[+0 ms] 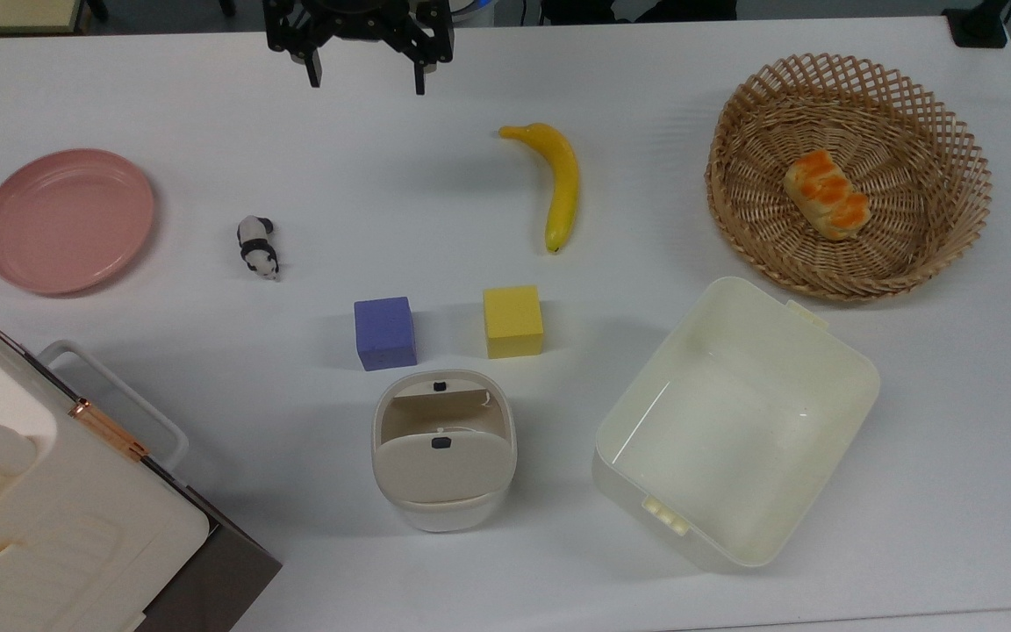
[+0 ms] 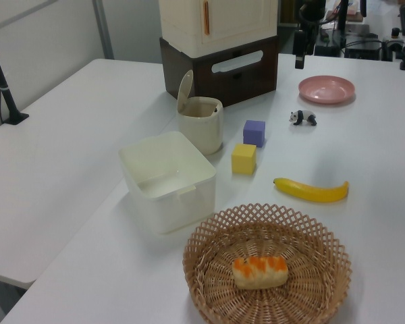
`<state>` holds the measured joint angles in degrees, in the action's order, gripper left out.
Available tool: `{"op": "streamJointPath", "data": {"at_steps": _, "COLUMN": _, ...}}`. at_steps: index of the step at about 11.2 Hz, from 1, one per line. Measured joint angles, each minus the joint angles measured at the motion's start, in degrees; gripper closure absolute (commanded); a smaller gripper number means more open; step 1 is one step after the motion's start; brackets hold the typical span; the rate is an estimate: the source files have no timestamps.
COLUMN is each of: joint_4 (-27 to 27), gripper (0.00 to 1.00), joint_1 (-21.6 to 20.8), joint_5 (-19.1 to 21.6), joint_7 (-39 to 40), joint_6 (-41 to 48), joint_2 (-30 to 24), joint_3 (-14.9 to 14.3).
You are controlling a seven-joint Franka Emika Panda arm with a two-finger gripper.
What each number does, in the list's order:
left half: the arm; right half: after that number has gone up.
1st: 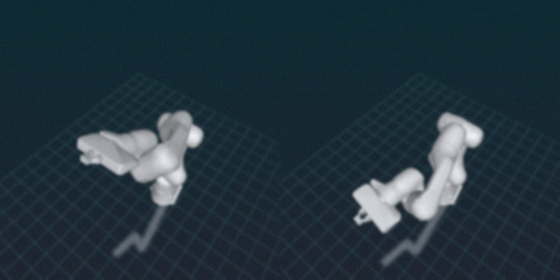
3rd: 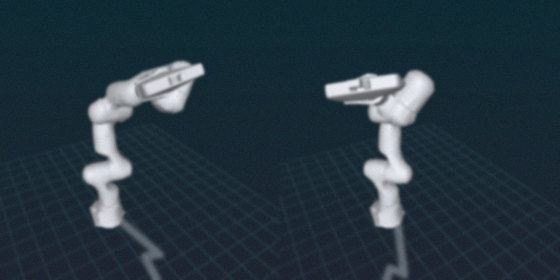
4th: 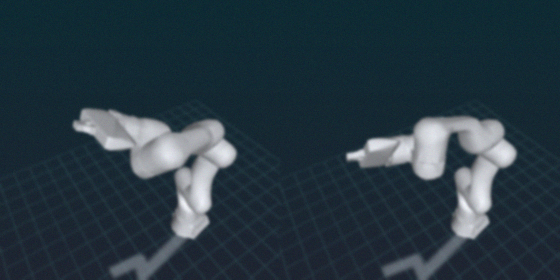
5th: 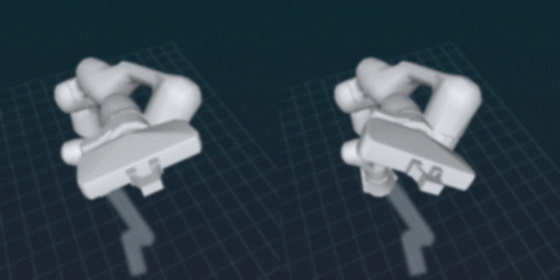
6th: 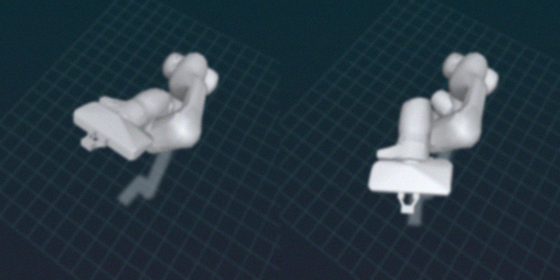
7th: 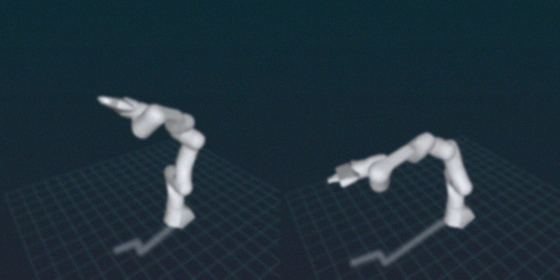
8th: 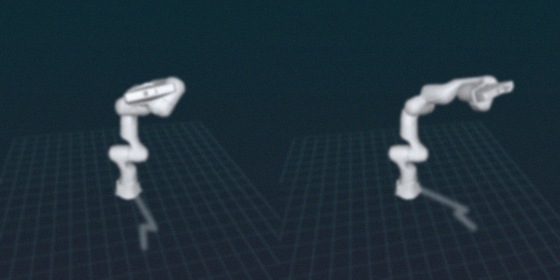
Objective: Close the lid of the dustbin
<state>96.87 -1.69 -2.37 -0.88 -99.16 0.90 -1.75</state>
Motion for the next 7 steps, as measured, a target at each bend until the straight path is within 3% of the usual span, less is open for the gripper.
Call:
{"op": "streamJointPath", "data": {"at_steps": 1, "joint_4": 0.0, "gripper": 0.09, "joint_1": 0.0, "joint_5": 0.0, "joint_7": 0.6, "joint_6": 0.0, "joint_2": 0.0, "joint_3": 0.0}}
{"op": "streamJointPath", "data": {"at_steps": 3, "joint_4": 0.0, "gripper": 0.51, "joint_1": 0.0, "joint_5": 0.0, "joint_7": 0.8, "joint_6": 0.0, "joint_2": 0.0, "joint_3": 0.0}}
{"op": "streamJointPath", "data": {"at_steps": 5, "joint_4": 0.0, "gripper": 0.84, "joint_1": 0.0, "joint_5": 0.0, "joint_7": 0.9, "joint_6": 0.0, "joint_2": 0.0, "joint_3": 0.0}}
{"op": "streamJointPath", "data": {"at_steps": 6, "joint_4": 0.0, "gripper": 0.97, "joint_1": 0.0, "joint_5": 0.0, "joint_7": 1.2, "joint_6": 0.0, "joint_2": 0.0, "joint_3": 0.0}}
{"op": "streamJointPath", "data": {"at_steps": 7, "joint_4": 0.0, "gripper": 1.0, "joint_1": 0.0, "joint_5": 0.0, "joint_7": 1.8, "joint_6": 0.0, "joint_2": 0.0, "joint_3": 0.0}}
